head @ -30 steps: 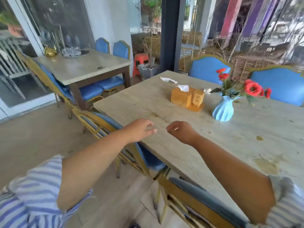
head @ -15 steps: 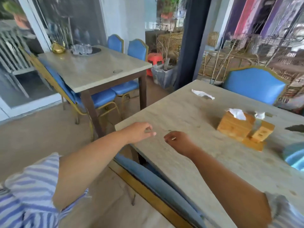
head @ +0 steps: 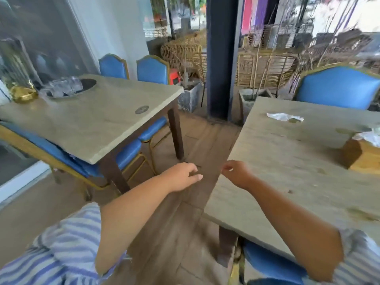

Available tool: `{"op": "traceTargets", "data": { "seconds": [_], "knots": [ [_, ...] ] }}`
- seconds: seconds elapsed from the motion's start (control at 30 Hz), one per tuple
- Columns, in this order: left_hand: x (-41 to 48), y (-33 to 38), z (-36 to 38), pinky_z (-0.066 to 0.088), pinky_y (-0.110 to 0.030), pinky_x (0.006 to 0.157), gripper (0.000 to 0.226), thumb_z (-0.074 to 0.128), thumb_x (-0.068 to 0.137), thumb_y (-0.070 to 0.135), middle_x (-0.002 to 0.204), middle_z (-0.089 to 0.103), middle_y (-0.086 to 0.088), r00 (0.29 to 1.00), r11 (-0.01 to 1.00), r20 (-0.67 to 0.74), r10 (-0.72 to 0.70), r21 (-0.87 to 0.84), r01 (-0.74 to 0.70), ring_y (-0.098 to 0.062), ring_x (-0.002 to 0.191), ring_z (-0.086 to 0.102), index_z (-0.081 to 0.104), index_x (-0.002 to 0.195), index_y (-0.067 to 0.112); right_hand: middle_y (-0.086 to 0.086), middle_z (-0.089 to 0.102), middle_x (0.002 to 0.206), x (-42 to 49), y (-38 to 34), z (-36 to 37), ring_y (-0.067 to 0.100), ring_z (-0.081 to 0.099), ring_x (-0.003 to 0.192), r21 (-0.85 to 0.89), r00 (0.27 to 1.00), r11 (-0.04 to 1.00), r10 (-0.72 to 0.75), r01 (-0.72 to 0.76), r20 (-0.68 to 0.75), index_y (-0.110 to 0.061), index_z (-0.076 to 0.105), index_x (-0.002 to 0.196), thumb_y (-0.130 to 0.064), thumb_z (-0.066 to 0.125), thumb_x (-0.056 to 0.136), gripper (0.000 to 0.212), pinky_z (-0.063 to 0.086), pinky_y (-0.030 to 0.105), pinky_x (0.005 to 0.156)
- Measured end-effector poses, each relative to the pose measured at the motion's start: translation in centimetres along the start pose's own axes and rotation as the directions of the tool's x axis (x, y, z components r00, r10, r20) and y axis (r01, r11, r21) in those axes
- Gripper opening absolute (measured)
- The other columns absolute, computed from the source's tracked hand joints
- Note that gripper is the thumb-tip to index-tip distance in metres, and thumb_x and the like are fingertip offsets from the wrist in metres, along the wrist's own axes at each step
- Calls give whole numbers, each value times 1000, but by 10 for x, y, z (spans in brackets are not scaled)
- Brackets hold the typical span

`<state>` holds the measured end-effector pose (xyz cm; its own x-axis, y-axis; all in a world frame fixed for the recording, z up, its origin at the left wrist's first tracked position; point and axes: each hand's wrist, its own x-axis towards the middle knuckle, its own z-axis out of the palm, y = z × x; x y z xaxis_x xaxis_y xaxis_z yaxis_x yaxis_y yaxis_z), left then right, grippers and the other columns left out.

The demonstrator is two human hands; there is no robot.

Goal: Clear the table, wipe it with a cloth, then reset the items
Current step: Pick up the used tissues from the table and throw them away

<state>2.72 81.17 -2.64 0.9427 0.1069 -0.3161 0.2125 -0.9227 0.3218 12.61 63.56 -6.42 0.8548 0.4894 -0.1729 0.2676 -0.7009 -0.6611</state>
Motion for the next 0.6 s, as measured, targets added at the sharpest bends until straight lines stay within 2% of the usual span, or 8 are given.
{"op": "traceTargets", "data": {
  "seconds": [0.07,0.13,0.23,0.33,0.43,0.53,0.6],
  "knots": [
    [18,-22,-5,42,-37,101,54,42,93,54,139,47,-3,999,999,28,40,11,-40,-20,124,47,44,134,21,10,69,102,13,-8,13,31,65,94,47,997,996,72,-70,-41,-17,67,85,-17,50,89,17,53,39,83],
    [41,-40,-10,43,-40,101,54,41,92,56,138,47,-2,996,997,40,80,21,-81,-20,122,48,44,134,22,15,69,102,30,-14,22,34,65,92,76,990,991,120,-115,-68,-5,68,90,-13,49,88,21,52,39,76],
    [79,-61,-22,44,-41,100,53,40,92,57,137,47,0,990,990,30,137,19,-138,-19,121,49,44,134,23,8,66,99,65,-17,30,24,61,82,106,979,983,165,-153,-121,-8,68,101,-12,48,90,23,47,28,66],
    [119,-79,-39,44,-39,99,52,41,93,54,138,46,1,982,982,27,188,10,-188,-19,122,49,42,135,23,6,63,94,111,-18,31,23,61,82,146,962,973,203,-178,-184,-8,67,102,-13,45,92,24,53,33,72],
    [157,-93,-67,45,-40,99,51,41,94,52,140,45,0,973,974,56,223,31,-225,-19,122,49,40,136,23,11,65,91,159,-26,23,25,61,78,156,942,965,243,-210,-232,2,66,100,-13,45,92,27,50,34,72],
    [192,-105,-100,43,-38,100,51,40,95,50,143,42,0,954,953,94,283,88,-291,-19,125,47,39,138,21,21,68,99,199,-37,18,35,64,89,172,912,957,278,-235,-302,4,65,100,-17,47,93,28,53,45,83],
    [216,-113,-118,42,-36,101,51,40,95,49,144,41,0,947,948,82,311,50,-315,-18,127,45,40,138,21,19,68,101,222,-43,20,33,64,91,184,898,947,310,-263,-311,1,65,103,-18,47,94,28,52,41,82]
  ]
}}
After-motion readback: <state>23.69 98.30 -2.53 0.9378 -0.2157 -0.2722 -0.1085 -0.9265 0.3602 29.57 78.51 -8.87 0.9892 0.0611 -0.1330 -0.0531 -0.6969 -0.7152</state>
